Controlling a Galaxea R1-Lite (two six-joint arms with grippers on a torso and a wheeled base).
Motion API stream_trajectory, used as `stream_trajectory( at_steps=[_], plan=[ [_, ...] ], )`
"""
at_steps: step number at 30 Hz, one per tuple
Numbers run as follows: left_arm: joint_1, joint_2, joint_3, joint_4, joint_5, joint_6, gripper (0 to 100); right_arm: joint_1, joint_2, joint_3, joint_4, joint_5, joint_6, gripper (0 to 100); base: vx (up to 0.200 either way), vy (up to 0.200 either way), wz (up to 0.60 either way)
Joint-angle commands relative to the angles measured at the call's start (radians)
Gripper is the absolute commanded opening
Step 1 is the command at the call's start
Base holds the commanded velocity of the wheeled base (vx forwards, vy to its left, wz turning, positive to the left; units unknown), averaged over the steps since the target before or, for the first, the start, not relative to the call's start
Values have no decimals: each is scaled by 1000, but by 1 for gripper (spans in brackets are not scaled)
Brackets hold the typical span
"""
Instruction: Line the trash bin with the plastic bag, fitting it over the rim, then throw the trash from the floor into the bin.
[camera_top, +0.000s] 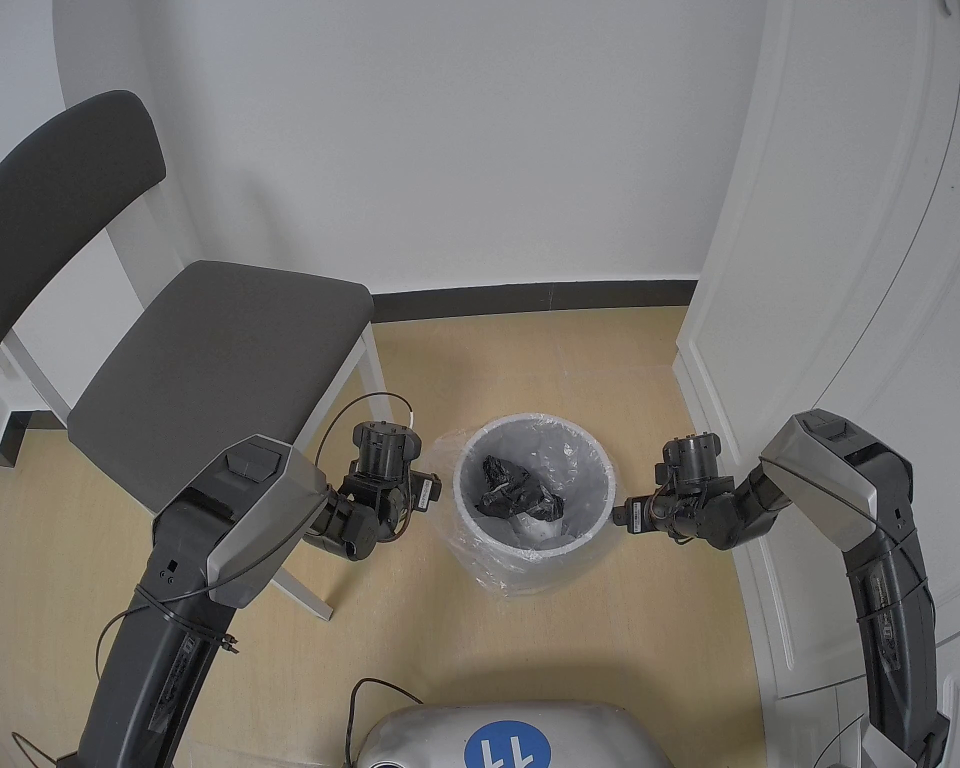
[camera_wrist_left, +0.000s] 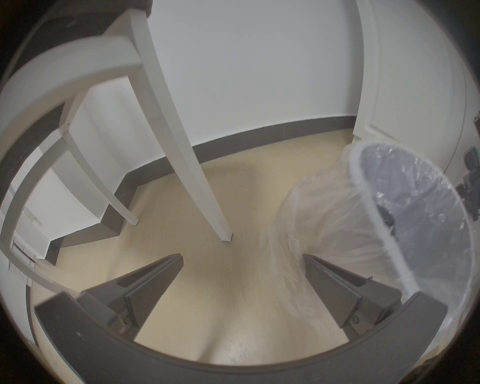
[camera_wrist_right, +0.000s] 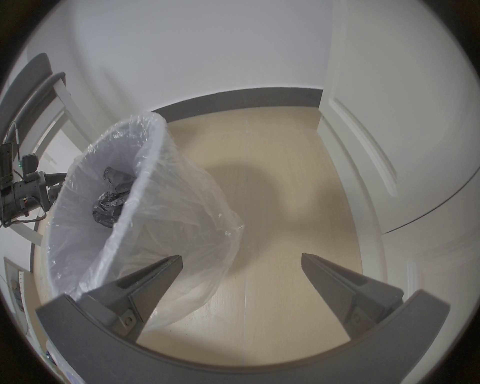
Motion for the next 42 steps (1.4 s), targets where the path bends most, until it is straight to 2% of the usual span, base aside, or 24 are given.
stream_trajectory(
  at_steps=[1, 5, 10, 17, 20, 23, 27, 29, 32, 33, 34, 36, 42],
  plan=[
    [9, 97, -142, 100, -7, 0, 100, 19, 71, -152, 92, 19, -2, 100, 0, 0, 0],
    [0, 122, -211, 176, -7, -2, 100, 17, 119, -247, 133, 11, -40, 100, 0, 0, 0],
    [-8, 157, -289, 273, -9, 1, 100, 11, 188, -363, 180, 7, -45, 100, 0, 0, 0],
    [-8, 169, -290, 363, -9, 3, 100, 3, 249, -501, 280, 4, -53, 100, 0, 0, 0],
    [-8, 168, -290, 362, 0, 1, 100, 2, 254, -523, 311, -13, -51, 100, 0, 0, 0],
    [-10, 139, -289, 351, 0, -22, 100, -1, 209, -465, 306, -16, -53, 100, 0, 0, 0],
    [-28, 28, -188, 348, 0, -97, 100, -17, 82, -336, 288, -7, -51, 100, 0, 0, 0],
    [-33, -3, -152, 345, 0, -111, 100, -20, 48, -302, 273, -6, -50, 100, 0, 0, 0],
    [-51, -96, -19, 301, 13, -119, 100, -35, -35, -208, 231, -6, -48, 100, 0, 0, 0],
    [-59, -138, 53, 270, 40, -109, 100, -37, -67, -167, 220, -7, -48, 100, 0, 0, 0],
    [-59, -138, 53, 270, 40, -109, 100, -37, -67, -167, 220, -7, -48, 100, 0, 0, 0],
    [-79, -205, 179, 216, 108, -85, 100, -40, -125, -86, 202, -9, -50, 100, 0, 0, 0],
    [-91, -305, 348, 155, 206, -45, 100, -40, -232, 85, 130, -20, -50, 100, 0, 0, 0]
  ],
)
